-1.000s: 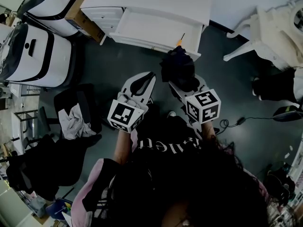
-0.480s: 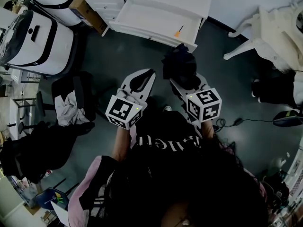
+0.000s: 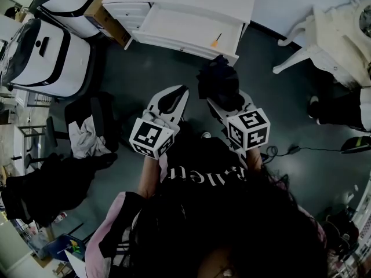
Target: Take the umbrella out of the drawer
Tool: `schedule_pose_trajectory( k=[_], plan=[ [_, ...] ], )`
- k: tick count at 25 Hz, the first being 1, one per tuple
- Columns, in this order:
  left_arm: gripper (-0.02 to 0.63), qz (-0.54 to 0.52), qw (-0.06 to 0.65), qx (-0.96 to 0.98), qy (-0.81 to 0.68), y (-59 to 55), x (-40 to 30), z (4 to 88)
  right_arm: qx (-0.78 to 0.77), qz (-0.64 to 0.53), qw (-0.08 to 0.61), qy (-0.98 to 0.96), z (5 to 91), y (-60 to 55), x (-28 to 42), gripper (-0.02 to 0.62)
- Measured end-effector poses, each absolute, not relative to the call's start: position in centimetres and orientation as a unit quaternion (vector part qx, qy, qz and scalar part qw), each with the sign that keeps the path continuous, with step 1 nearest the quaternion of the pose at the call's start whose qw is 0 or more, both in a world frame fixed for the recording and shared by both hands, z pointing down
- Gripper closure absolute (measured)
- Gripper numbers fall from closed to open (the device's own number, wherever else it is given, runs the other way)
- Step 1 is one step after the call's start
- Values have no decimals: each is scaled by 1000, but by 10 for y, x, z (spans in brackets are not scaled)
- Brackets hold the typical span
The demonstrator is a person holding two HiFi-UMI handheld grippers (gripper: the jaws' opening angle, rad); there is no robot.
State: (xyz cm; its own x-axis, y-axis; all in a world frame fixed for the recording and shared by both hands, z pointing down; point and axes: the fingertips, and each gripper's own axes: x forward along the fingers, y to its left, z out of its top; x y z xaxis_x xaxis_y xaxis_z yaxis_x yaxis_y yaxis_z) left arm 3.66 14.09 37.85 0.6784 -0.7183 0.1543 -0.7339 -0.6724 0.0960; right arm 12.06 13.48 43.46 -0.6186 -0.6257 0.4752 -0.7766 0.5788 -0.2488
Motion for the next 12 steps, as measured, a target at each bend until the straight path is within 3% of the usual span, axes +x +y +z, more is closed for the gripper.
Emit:
schedule_pose_trajectory(
  k=[12],
  plan=[
    [588, 53, 77, 911, -402, 144, 37, 377, 399, 216, 175, -874, 431, 137, 120, 321]
  ],
)
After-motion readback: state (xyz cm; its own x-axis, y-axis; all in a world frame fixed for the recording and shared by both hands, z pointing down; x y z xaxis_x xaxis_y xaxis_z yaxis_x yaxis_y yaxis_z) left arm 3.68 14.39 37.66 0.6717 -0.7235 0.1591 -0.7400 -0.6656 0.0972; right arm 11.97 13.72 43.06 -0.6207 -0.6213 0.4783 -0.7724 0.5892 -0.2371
